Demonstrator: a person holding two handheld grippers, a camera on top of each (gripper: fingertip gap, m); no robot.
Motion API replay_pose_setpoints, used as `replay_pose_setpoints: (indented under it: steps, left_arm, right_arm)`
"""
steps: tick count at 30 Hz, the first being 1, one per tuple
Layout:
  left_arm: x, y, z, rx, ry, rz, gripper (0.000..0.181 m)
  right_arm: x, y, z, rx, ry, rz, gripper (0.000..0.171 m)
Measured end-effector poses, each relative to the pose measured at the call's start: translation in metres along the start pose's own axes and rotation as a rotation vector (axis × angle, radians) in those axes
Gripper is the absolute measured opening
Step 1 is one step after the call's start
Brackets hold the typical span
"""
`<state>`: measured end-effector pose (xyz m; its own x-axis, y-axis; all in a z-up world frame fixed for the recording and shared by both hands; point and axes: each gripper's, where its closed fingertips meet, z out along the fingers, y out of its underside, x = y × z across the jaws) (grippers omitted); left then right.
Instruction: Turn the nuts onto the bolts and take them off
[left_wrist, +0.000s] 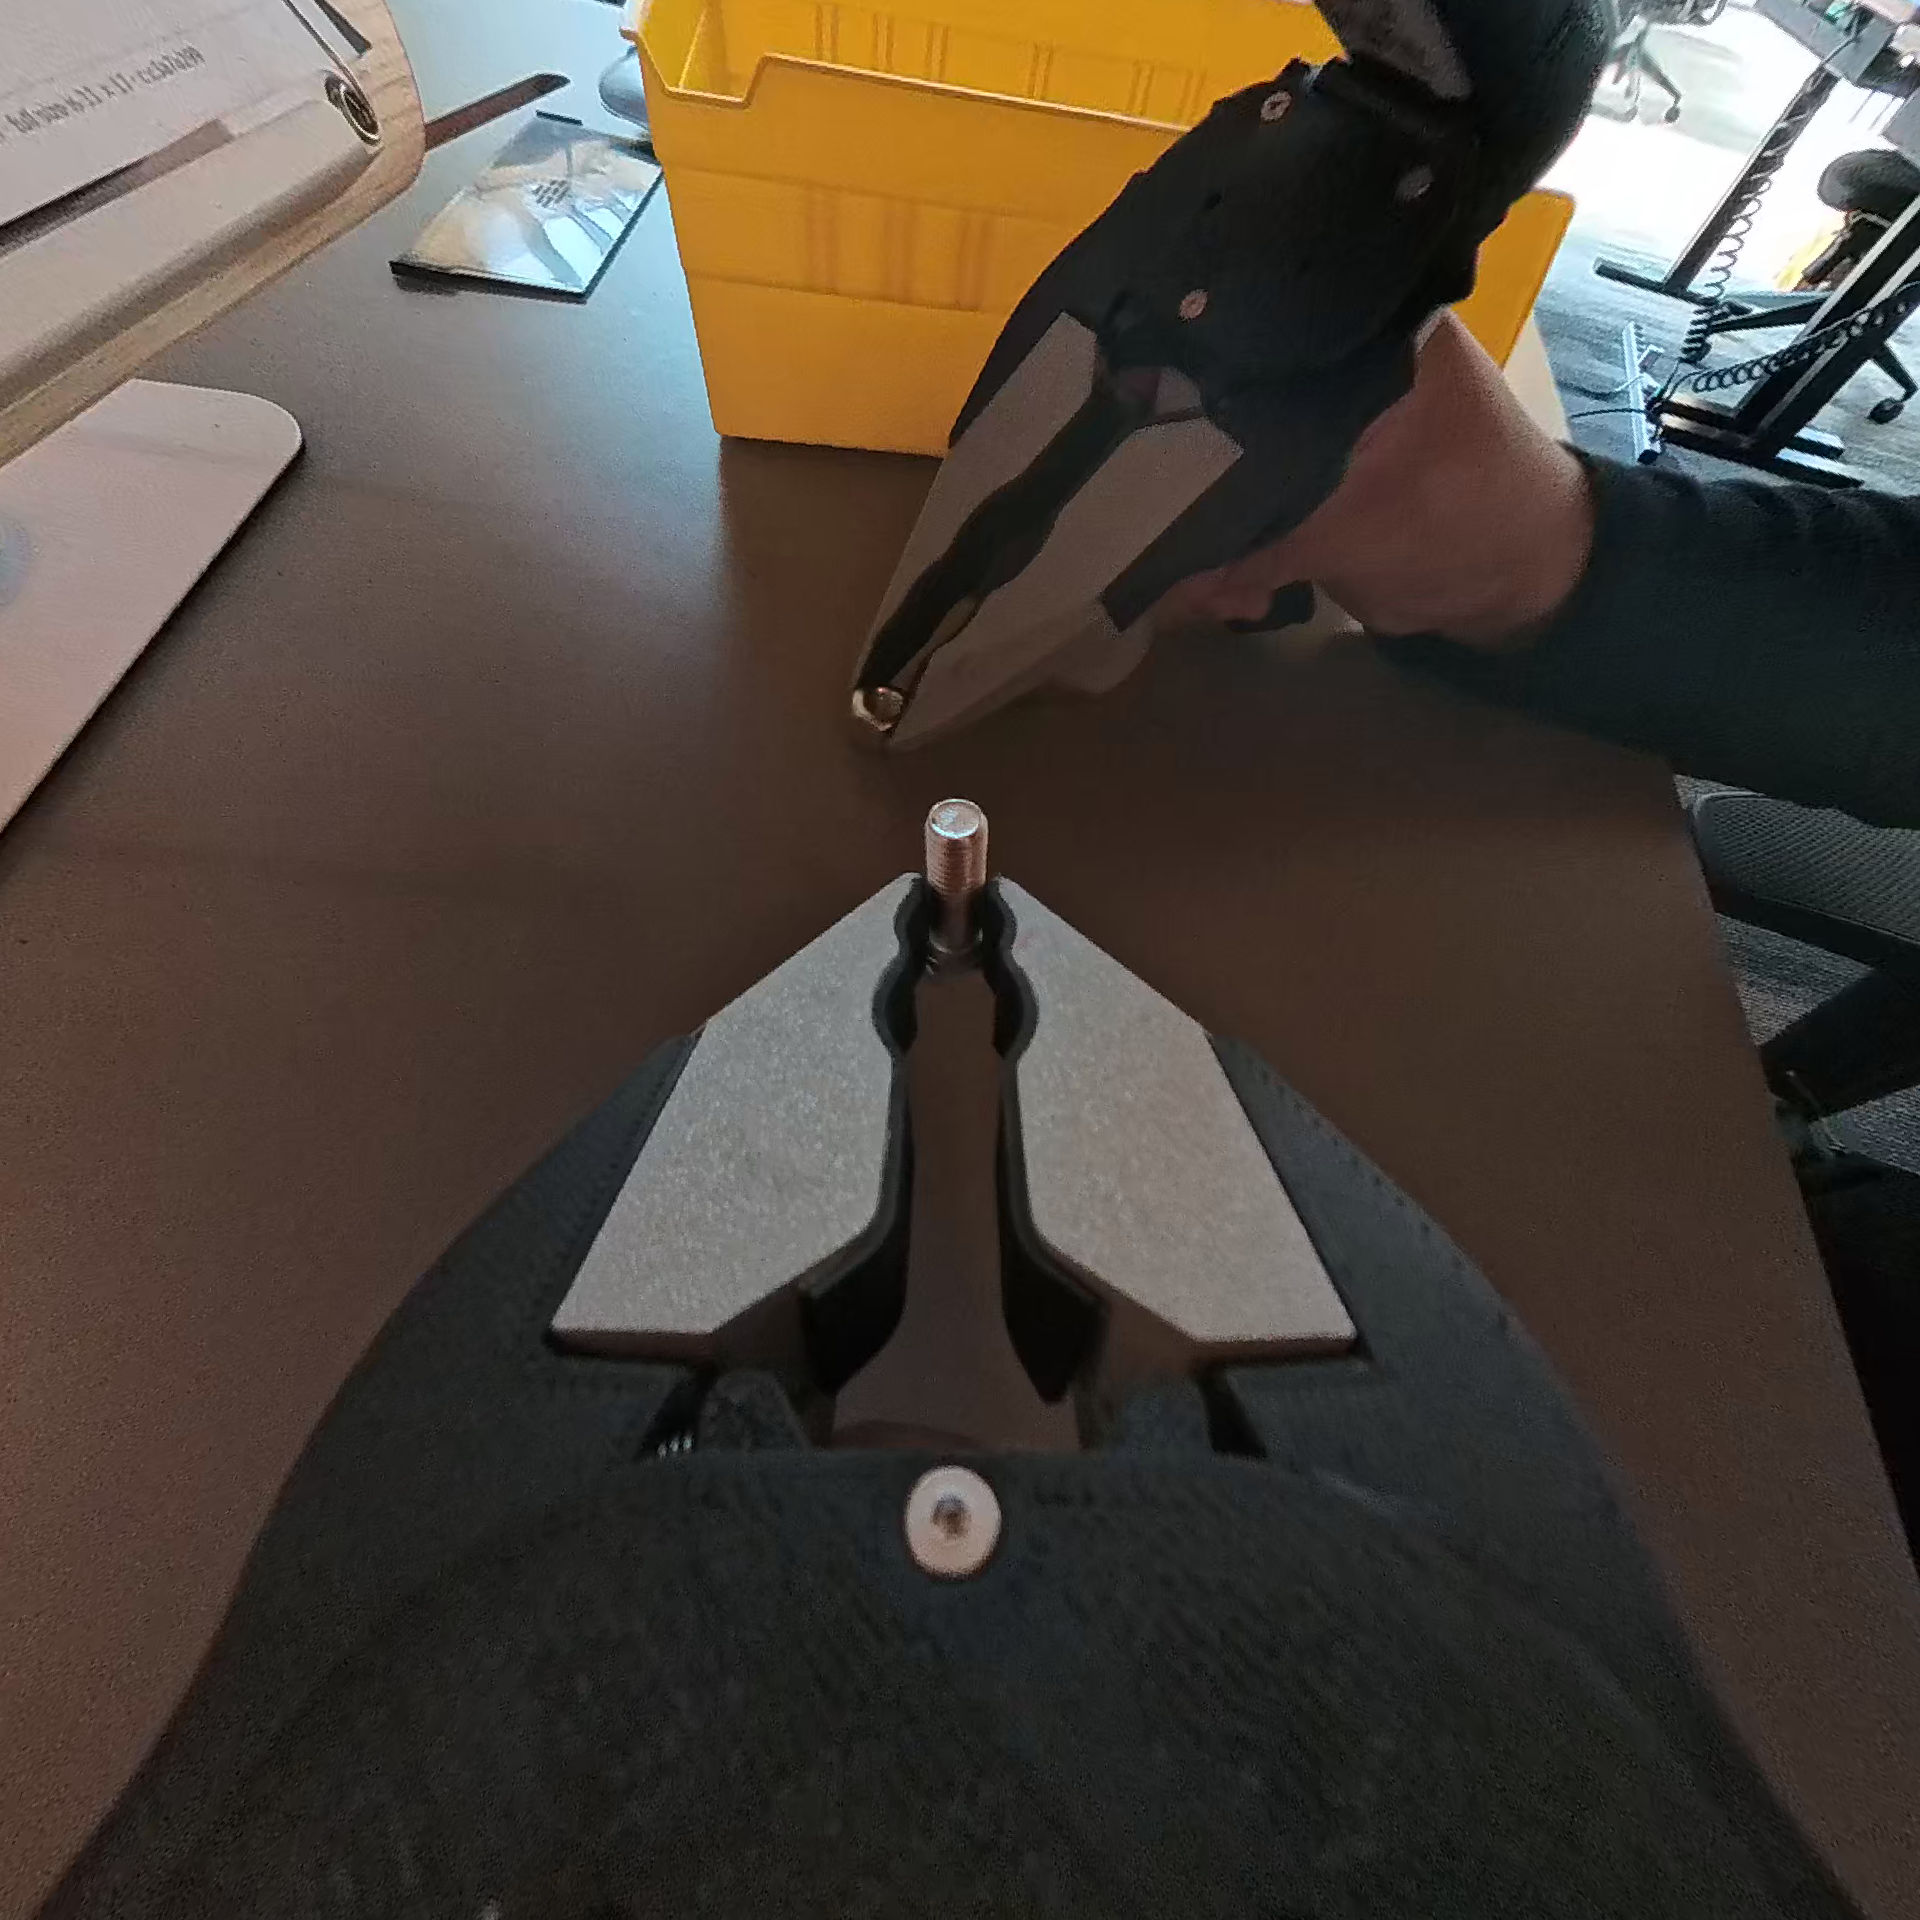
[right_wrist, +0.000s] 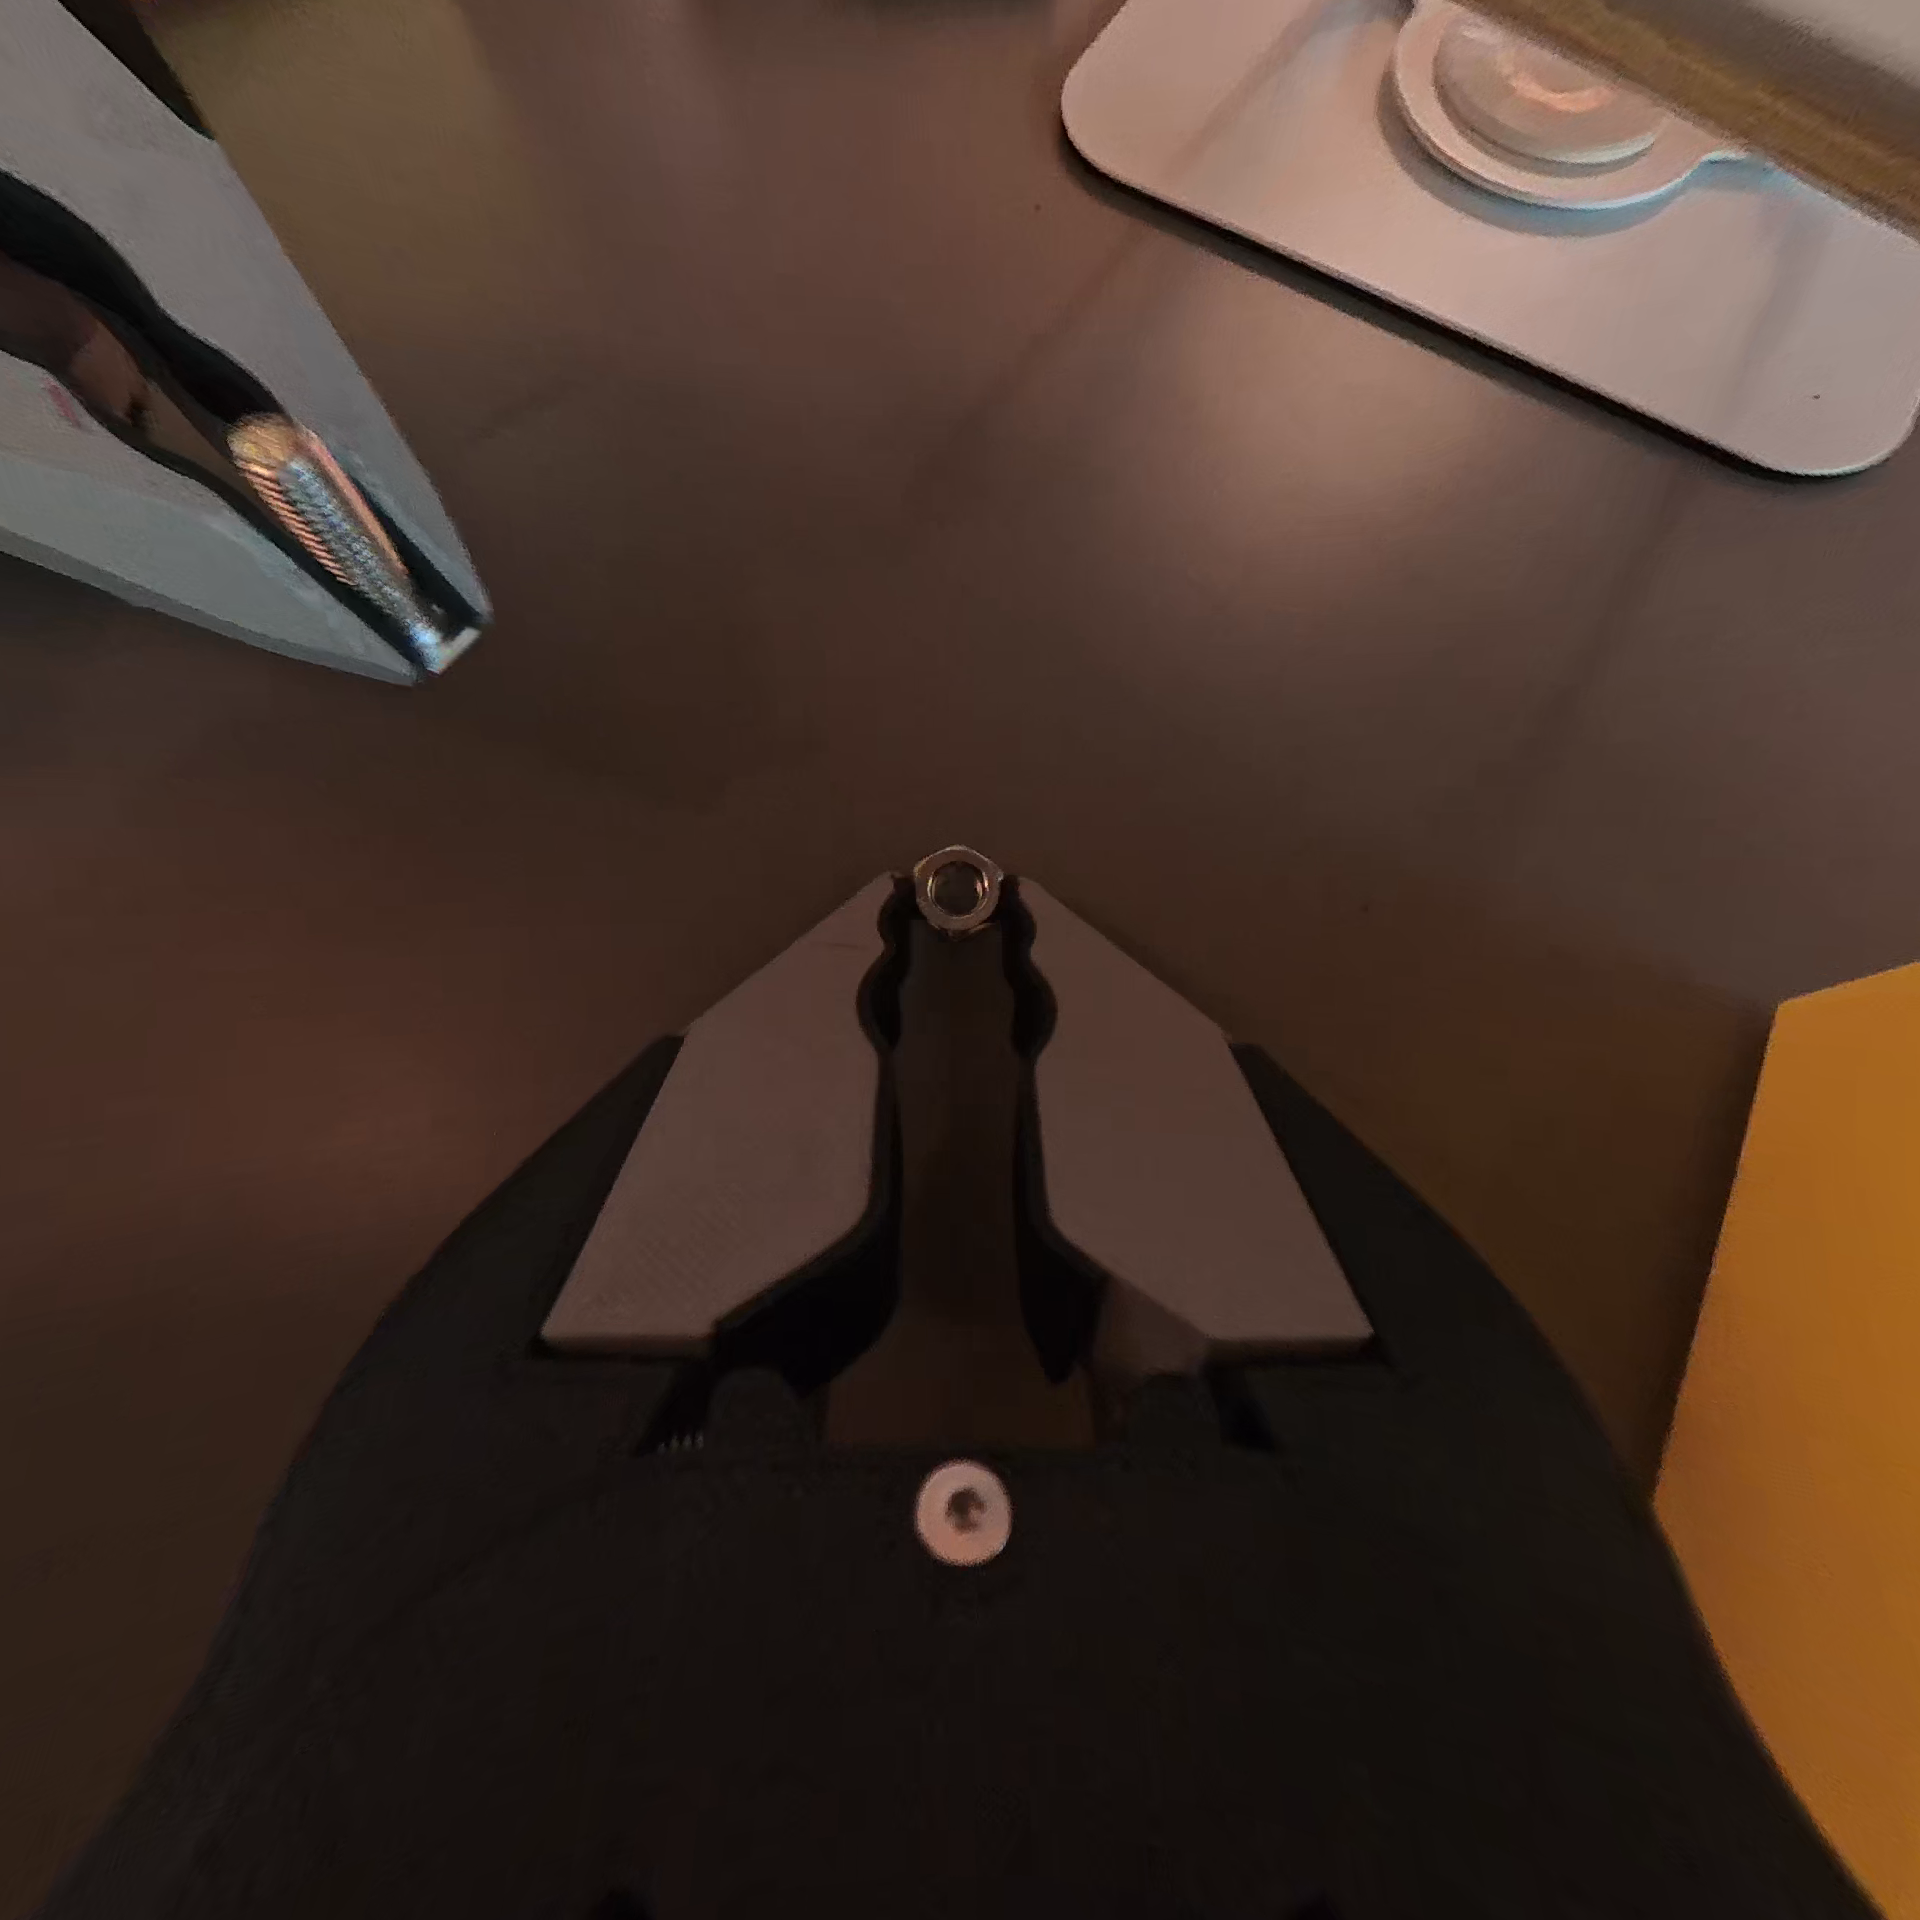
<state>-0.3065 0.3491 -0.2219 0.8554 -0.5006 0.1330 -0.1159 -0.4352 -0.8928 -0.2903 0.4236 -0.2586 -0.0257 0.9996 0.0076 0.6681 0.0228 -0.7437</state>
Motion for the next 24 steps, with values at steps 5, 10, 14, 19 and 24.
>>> replay_pose_setpoints:
  steps: [5,10,14,19,24]
  left_arm:
    - [0.000,0.000,0.000,0.000,0.001,0.006,0.008]
    - [-0.002,0.000,0.001,-0.002,-0.014,0.017,0.008]
    - [-0.002,-0.001,0.001,-0.001,-0.020,0.030,0.008]
    - [-0.002,0.000,0.001,-0.007,-0.032,0.046,0.008]
    - [-0.003,-0.001,0.001,-0.003,-0.039,0.051,0.008]
  right_arm:
    - [-0.027,-0.029,-0.017,0.089,-0.107,-0.044,0.013]
    - [-0.061,-0.058,-0.033,0.113,-0.226,-0.085,0.013]
    - [-0.074,-0.071,-0.036,0.089,-0.268,-0.108,0.013]
    - [-0.083,-0.078,-0.034,0.061,-0.301,-0.121,0.013]
    - [-0.084,-0.076,-0.027,0.015,-0.272,-0.159,0.013]
